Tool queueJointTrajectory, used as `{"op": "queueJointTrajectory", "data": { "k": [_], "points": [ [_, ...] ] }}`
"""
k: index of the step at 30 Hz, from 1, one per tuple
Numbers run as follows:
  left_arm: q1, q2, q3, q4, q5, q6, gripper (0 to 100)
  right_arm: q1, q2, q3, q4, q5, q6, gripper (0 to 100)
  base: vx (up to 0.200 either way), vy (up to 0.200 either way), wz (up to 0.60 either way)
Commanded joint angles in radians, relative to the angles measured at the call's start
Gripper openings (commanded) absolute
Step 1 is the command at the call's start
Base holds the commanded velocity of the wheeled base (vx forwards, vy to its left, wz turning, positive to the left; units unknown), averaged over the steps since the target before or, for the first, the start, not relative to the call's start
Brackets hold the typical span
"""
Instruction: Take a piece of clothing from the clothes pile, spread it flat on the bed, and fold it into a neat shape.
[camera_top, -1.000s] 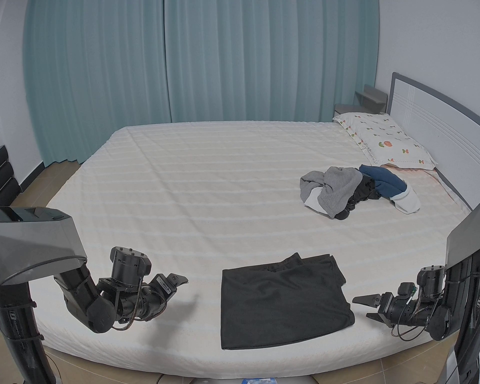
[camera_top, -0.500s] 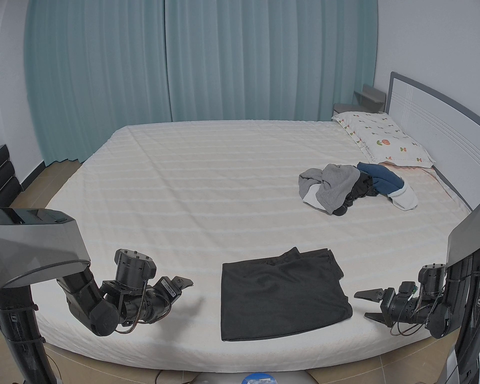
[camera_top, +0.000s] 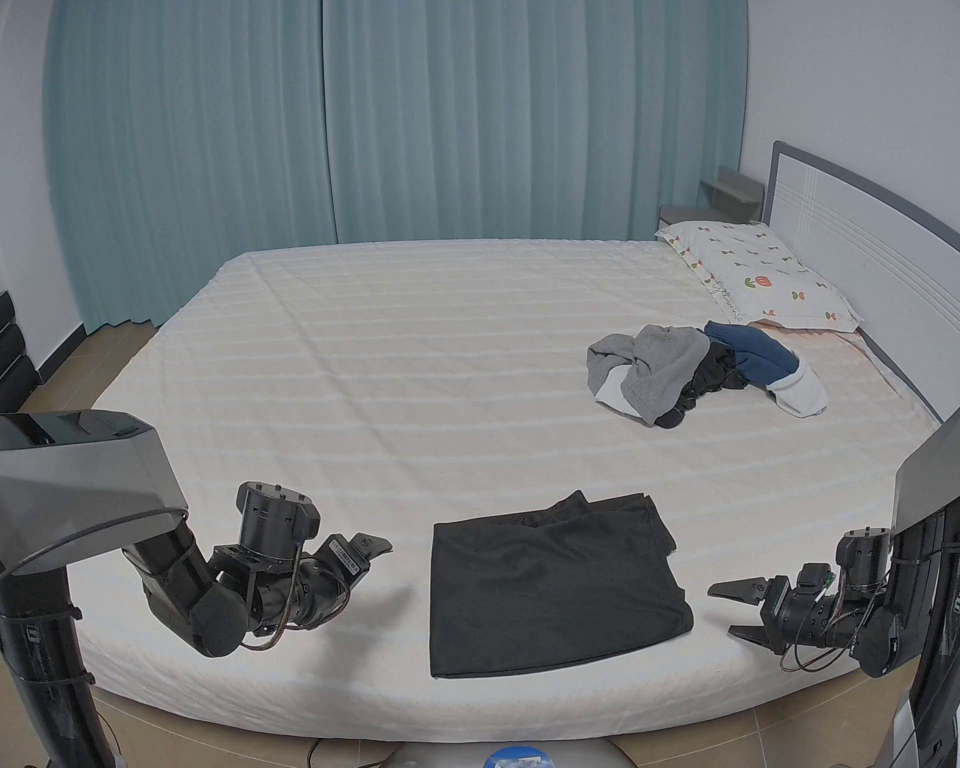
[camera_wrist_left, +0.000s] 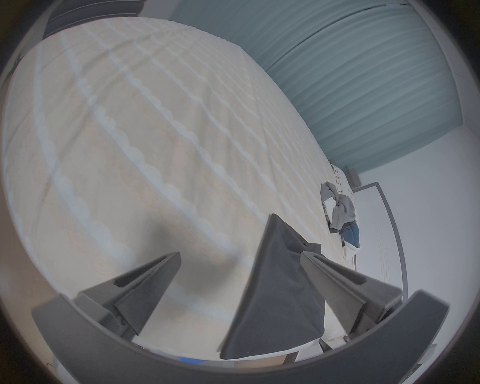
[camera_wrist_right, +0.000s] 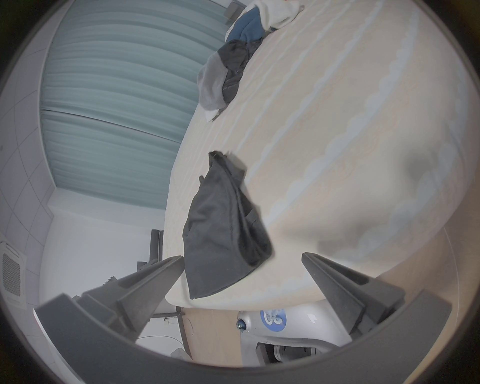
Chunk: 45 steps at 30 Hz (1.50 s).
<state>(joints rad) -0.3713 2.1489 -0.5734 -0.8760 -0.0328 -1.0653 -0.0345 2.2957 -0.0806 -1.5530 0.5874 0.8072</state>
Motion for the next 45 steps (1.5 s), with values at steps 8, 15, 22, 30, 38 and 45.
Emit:
{"op": "queueJointTrajectory", "data": {
  "k": [8,15,22,30,38,45],
  "points": [
    [-0.02,0.049,-0.131,0.104,0.002,0.01,100,-0.001,0.001,0.001,-0.012,0.0,0.0,100,0.0,-0.2,0.0],
    [-0.008,0.121,-0.132,0.103,0.03,0.225,100,0.001,0.002,0.001,-0.01,0.0,-0.002,100,0.0,0.0,0.0],
    [-0.006,0.141,-0.092,0.038,0.06,0.283,100,0.002,0.007,0.002,-0.012,0.0,-0.005,100,0.0,0.0,0.0],
    [-0.005,0.149,-0.088,-0.008,0.045,0.265,100,0.005,0.008,0.002,-0.012,0.0,-0.01,100,0.0,0.0,0.0],
    [-0.014,0.146,-0.086,-0.009,0.047,0.231,100,0.005,0.008,0.002,-0.012,0.0,-0.01,100,0.0,0.0,0.0],
    [-0.023,0.157,-0.088,-0.011,0.054,0.232,100,0.007,0.008,0.002,-0.012,-0.001,-0.011,100,0.0,0.0,0.0]
  ]
}}
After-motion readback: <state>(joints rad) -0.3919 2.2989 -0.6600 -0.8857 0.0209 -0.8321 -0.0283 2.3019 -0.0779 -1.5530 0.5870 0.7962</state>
